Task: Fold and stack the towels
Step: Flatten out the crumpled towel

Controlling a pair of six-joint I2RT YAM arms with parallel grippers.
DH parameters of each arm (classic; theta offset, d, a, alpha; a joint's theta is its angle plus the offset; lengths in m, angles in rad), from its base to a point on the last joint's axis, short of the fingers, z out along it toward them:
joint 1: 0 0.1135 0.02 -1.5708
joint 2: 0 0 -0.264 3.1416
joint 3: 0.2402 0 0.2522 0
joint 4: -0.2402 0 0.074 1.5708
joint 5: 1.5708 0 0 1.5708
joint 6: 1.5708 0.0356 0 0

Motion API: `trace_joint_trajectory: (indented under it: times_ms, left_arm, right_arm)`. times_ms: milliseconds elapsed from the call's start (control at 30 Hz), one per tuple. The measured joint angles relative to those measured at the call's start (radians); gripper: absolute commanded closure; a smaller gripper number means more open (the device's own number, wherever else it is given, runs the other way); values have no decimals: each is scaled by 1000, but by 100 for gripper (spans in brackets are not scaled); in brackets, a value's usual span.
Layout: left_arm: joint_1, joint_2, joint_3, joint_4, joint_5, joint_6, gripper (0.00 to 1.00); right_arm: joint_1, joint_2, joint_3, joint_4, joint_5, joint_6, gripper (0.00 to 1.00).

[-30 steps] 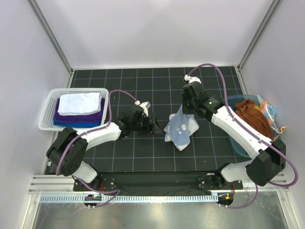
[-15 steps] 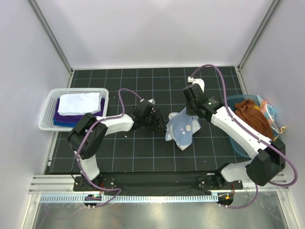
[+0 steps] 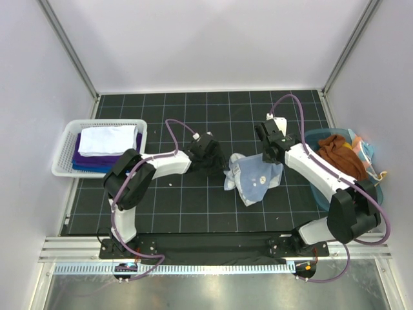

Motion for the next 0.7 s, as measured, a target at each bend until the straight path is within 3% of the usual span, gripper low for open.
trace_joint_trajectory:
  times_ms: [467,700]
  left_arm:
    - [-48,13,43,-60,-54,-56,46]
    - [-48,41,84,-74,-52,-51,50]
  right_arm:
    - [-70,19,-116,103,-27,3,99]
    - [-90,19,-150,145,-54,3,99]
